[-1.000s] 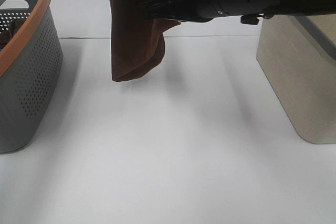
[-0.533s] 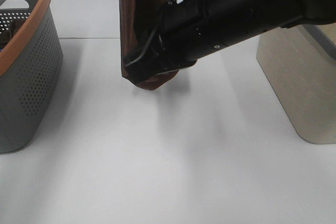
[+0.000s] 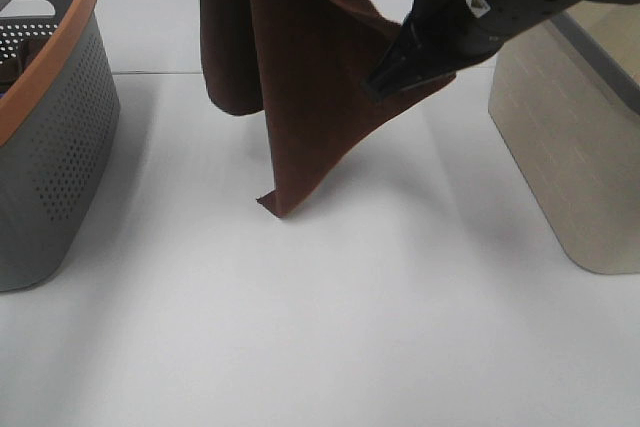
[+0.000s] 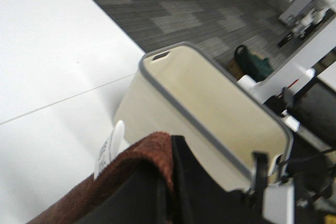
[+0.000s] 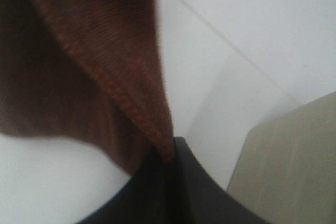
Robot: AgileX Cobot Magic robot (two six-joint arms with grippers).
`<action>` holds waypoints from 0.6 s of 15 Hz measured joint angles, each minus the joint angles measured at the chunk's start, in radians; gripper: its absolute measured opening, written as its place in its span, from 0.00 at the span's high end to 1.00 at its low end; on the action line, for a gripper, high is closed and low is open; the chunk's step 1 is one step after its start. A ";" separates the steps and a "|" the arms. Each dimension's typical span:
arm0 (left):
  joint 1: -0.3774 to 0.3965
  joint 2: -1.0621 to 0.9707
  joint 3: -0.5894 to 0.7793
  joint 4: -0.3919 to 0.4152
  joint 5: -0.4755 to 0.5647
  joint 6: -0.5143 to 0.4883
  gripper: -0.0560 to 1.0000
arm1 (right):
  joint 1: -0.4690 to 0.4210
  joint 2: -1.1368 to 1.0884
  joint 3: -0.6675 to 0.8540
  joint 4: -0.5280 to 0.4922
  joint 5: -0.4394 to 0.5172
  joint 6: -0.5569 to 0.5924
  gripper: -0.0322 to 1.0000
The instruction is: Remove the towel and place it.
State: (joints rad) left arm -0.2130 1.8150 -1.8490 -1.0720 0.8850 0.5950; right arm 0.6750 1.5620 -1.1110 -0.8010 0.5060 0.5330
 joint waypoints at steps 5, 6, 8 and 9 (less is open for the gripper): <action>0.000 0.000 0.000 0.306 -0.075 0.005 0.95 | -0.191 0.051 -0.171 -0.025 -0.076 -0.011 0.97; 0.000 0.000 0.000 0.319 -0.122 0.005 0.95 | -0.225 0.075 -0.212 0.026 -0.108 -0.055 0.97; 0.000 0.003 0.000 0.326 -0.245 0.013 0.95 | -0.266 0.137 -0.304 0.113 -0.165 -0.137 0.97; -0.002 0.013 0.000 0.326 -0.303 0.027 0.95 | -0.277 0.180 -0.348 0.127 -0.184 -0.165 0.97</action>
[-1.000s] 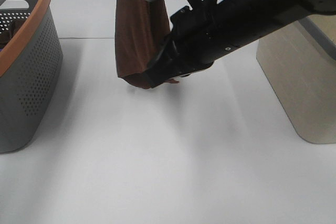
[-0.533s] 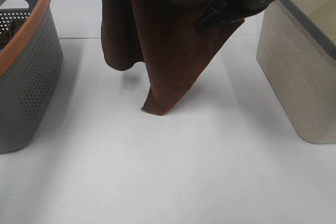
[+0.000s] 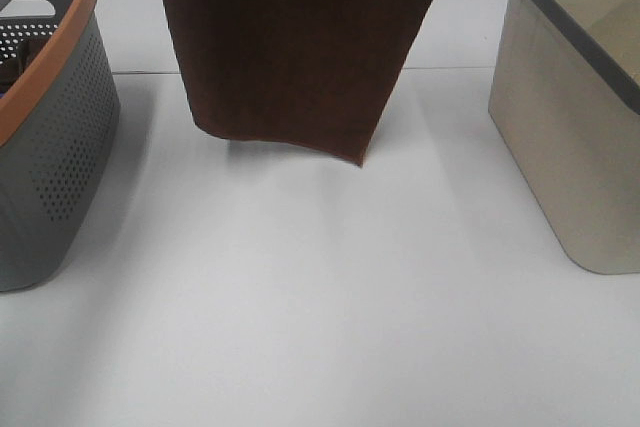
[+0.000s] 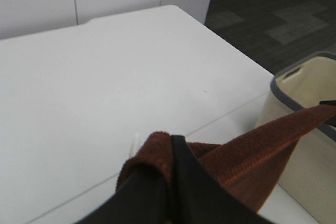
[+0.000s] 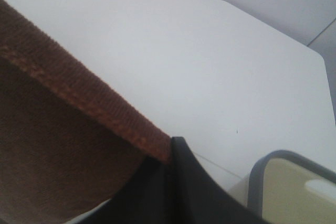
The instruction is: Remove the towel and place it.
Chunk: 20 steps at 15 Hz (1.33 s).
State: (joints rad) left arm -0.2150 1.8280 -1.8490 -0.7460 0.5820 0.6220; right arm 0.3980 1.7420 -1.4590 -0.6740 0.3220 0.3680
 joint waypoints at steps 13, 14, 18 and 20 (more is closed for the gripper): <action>-0.026 0.207 0.000 0.240 0.030 -0.045 0.95 | -0.071 0.232 -0.306 0.412 0.359 -0.218 0.97; -0.026 0.207 0.000 0.294 0.105 -0.089 0.95 | -0.072 0.232 -0.306 0.498 0.426 -0.287 0.97; -0.026 0.207 0.000 0.413 0.377 -0.291 0.95 | -0.074 0.232 -0.306 0.684 0.624 -0.361 0.97; -0.026 0.207 0.000 0.411 0.506 -0.317 0.95 | -0.074 0.232 -0.254 0.718 0.661 -0.368 0.97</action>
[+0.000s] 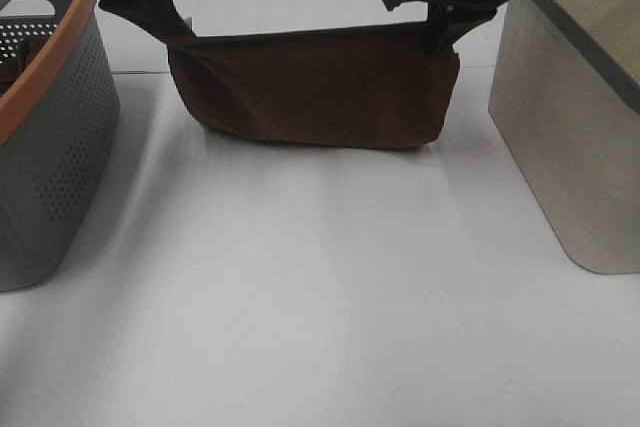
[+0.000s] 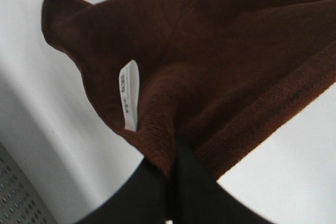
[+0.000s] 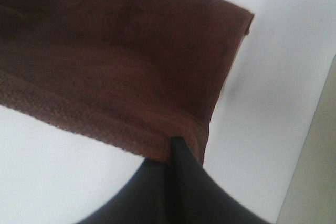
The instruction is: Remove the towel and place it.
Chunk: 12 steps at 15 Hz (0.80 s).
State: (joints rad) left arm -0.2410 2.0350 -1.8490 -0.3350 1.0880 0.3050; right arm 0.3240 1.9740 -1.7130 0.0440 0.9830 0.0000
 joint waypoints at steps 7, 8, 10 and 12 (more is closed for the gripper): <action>-0.017 -0.003 0.173 -0.022 0.088 -0.094 0.95 | 0.003 -0.015 0.250 0.081 0.003 0.000 0.97; -0.035 -0.003 0.207 -0.017 0.088 -0.095 0.95 | 0.003 -0.022 0.287 0.081 0.000 -0.009 0.97; -0.086 -0.003 0.255 0.014 0.087 -0.098 0.95 | 0.003 -0.036 0.347 0.076 -0.007 -0.012 0.97; -0.138 -0.003 0.285 0.070 0.084 -0.133 0.95 | 0.003 -0.056 0.406 0.072 -0.008 -0.018 0.97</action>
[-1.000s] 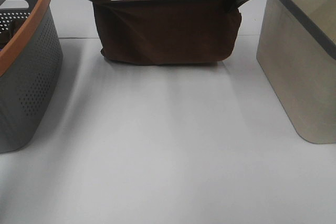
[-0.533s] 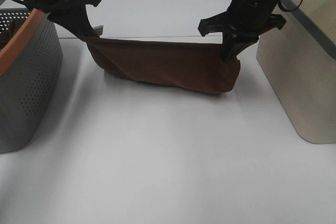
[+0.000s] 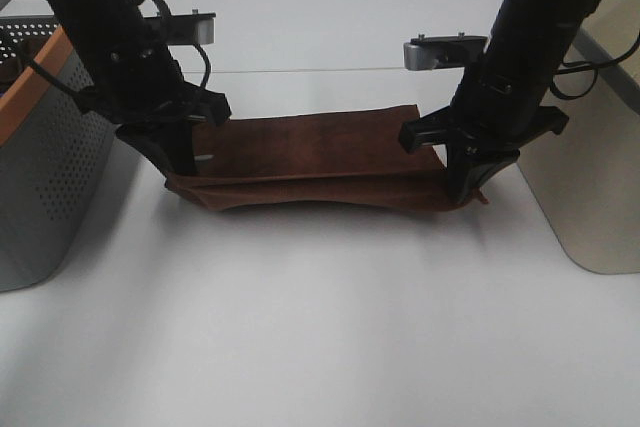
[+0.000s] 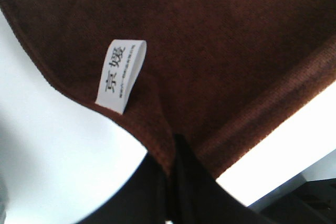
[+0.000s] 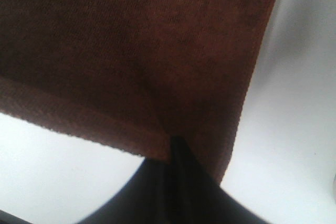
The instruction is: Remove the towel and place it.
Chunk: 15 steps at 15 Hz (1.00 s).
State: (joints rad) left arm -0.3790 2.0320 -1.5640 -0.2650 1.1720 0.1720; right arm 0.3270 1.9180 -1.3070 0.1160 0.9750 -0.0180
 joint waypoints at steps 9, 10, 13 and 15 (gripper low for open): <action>-0.064 -0.002 0.118 0.155 0.036 -0.086 0.84 | -0.020 -0.013 0.149 -0.015 -0.010 -0.001 0.65; -0.060 -0.002 0.120 0.168 0.039 -0.088 0.69 | -0.022 -0.013 0.150 -0.009 0.006 -0.003 0.47; -0.060 -0.007 0.120 0.099 0.040 -0.089 0.16 | -0.022 -0.013 0.152 0.012 0.037 -0.027 0.21; -0.060 -0.007 0.120 0.046 0.040 -0.089 0.08 | -0.022 -0.015 0.153 0.025 0.037 -0.027 0.19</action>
State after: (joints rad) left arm -0.4390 2.0250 -1.4440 -0.2190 1.2120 0.0830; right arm 0.3050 1.9030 -1.1540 0.1410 1.0120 -0.0450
